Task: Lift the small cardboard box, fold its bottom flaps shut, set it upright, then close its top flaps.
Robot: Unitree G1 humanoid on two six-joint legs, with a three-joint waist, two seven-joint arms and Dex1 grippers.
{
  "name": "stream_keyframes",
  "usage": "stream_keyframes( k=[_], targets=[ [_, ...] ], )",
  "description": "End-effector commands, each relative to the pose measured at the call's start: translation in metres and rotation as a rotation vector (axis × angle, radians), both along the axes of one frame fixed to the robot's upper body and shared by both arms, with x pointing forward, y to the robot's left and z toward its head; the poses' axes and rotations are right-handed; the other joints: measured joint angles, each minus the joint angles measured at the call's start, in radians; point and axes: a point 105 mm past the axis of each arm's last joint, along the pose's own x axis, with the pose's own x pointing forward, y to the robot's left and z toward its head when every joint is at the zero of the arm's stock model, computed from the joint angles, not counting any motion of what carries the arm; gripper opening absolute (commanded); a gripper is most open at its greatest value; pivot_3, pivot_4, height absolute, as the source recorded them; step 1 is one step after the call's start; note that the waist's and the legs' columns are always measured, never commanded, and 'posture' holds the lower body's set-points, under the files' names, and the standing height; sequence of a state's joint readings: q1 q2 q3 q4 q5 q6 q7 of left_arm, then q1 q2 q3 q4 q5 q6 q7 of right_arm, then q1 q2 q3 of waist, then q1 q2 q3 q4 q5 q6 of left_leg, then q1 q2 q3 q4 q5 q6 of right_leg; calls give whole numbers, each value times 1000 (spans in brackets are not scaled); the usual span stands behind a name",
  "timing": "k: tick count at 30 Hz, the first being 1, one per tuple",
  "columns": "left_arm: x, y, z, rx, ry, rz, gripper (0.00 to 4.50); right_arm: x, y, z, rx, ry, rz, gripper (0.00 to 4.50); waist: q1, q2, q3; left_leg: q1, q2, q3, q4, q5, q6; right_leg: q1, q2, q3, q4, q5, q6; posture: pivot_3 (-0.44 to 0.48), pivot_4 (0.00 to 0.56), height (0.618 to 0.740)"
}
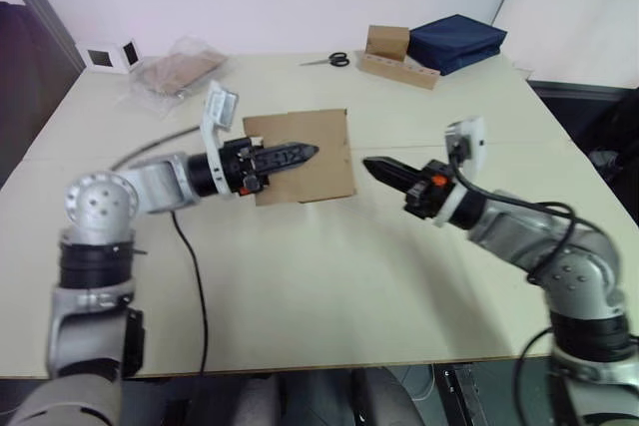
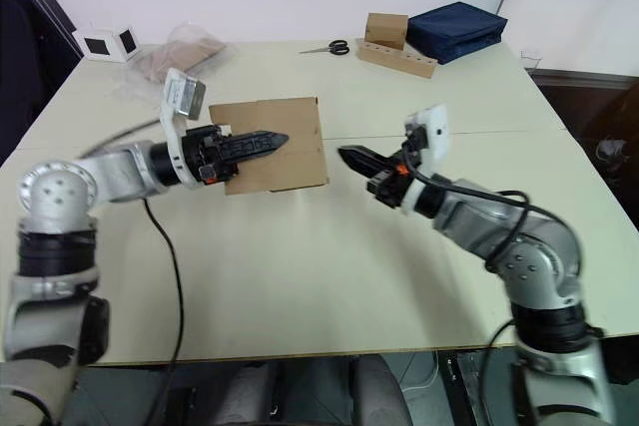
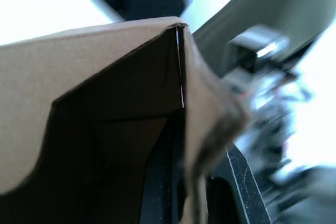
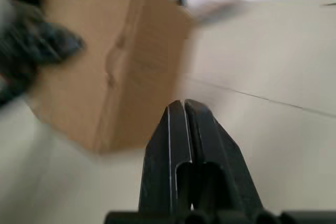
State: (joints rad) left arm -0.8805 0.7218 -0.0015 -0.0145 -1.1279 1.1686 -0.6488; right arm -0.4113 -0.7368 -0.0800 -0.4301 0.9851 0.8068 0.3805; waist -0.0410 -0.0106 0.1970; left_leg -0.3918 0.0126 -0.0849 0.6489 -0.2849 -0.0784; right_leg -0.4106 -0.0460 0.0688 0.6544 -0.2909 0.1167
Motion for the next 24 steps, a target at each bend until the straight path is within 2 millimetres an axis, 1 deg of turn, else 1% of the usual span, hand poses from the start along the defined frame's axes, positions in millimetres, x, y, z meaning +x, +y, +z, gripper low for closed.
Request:
stream_keyframes(
  k=[1,2,4,6,9,13,15,17,18,20,21,22,24],
  targets=[
    [6,-6,10,296,-156,-88,0,-15,8,4,-115,-94,105,19,-1,-1,1,0,0,0,-1,0,0,0,0,0,-1,0,0,0,150,740],
    [6,-9,11,375,-194,-133,0,-17,9,3,-126,-101,112,19,-2,-2,2,-1,0,0,-2,0,0,-1,1,0,-2,0,0,0,150,740],
    [11,-11,8,539,-254,-192,0,-20,13,1,-145,-119,131,19,-4,-1,3,-1,1,0,-4,0,0,-1,1,0,-5,0,0,0,150,740],
    [15,-12,5,643,-294,-251,0,-21,19,2,-143,-131,143,19,-3,0,3,-2,0,1,-4,0,0,-1,0,0,-6,0,0,0,150,740],
    [12,-15,-8,829,-356,-446,0,-24,27,3,-122,-145,154,19,-2,0,4,-3,1,1,-3,0,0,-2,1,0,-6,0,0,0,150,740],
    [15,-17,-23,937,-385,-579,0,-25,31,1,-115,-147,151,19,1,0,4,-7,1,1,-2,0,0,-5,0,0,-5,0,0,0,150,740],
    [18,-25,-37,995,-412,-643,0,-23,29,0,-118,-150,127,19,1,0,4,-14,1,1,1,0,0,-11,0,0,-3,0,0,0,150,740],
    [20,-37,-51,1039,-463,-712,0,-22,28,-1,-115,-153,111,19,5,0,4,-17,1,0,3,0,0,-15,0,0,-1,0,0,0,150,740],
    [21,-44,-54,1043,-476,-723,256,-22,28,-1,-117,-154,108,1,10,-1,4,-17,1,0,3,0,0,-15,0,-1,-1,0,0,0,150,740],
    [21,-50,-55,1043,-484,-742,736,-21,28,-2,-124,-155,103,0,19,-1,4,-17,1,0,3,0,0,-15,0,-1,-1,0,0,0,150,740],
    [20,-53,-53,1040,-484,-749,1095,-21,27,-3,-130,-156,93,0,20,-1,4,-17,1,0,4,0,1,-15,0,-1,-1,0,0,0,150,740],
    [17,-57,-49,1023,-492,-759,1335,-21,25,-2,-122,-153,83,0,17,-1,4,-17,1,1,4,0,1,-15,0,0,-1,0,0,0,150,740],
    [12,-64,-41,992,-492,-758,2271,-23,24,-3,-111,-147,77,0,18,-1,4,-17,1,0,4,-1,1,-16,0,0,1,0,0,0,150,740]
  ],
)
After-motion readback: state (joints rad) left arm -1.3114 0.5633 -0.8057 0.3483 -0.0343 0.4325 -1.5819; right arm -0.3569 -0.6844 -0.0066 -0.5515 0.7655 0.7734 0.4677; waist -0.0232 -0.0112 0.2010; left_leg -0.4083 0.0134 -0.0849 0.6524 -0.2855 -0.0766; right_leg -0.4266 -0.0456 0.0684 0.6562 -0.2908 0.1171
